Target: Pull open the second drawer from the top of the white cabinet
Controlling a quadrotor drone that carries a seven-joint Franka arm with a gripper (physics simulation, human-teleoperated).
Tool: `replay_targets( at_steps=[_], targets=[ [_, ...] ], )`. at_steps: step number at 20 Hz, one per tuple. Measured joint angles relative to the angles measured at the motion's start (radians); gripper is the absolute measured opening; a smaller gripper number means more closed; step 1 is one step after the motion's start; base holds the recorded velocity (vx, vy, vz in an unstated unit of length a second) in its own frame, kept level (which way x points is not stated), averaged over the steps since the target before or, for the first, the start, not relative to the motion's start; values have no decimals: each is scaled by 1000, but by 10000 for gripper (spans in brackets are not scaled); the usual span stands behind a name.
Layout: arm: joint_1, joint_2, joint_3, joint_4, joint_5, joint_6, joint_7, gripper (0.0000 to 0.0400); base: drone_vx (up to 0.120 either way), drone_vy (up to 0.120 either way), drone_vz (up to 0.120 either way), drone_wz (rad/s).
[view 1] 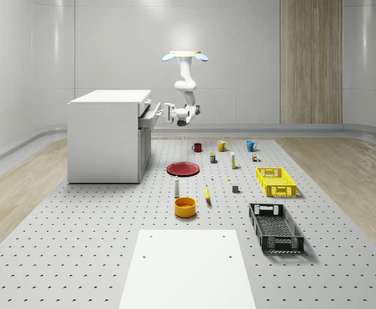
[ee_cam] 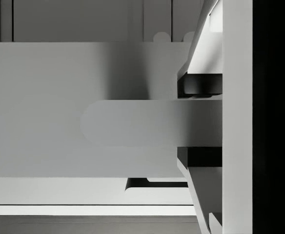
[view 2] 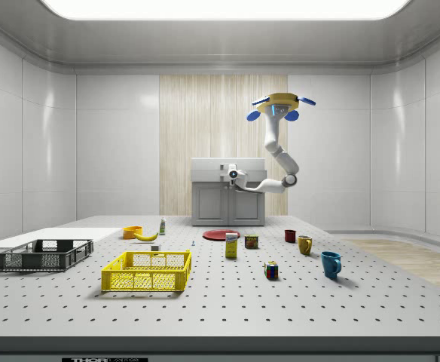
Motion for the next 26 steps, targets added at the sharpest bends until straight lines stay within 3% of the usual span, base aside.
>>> replay_targets(
  at_steps=[9, 12, 15, 19, 26],
  targets=[
    [-11, -25, -73, -8, -71, -47, 12, 117, 0, 0, 0, 0],
    [-10, -30, -91, -8, -86, -56, 15, 208, 0, 0, 0, 0],
    [-7, -33, -104, -9, -96, -58, 16, 259, 0, 0, 0, 0],
    [0, -36, -115, -9, -104, -57, 17, 288, 0, 0, 0, 0],
    [14, -40, -127, -9, -111, -50, 18, 302, 0, 91, 0, 0]
  ],
)
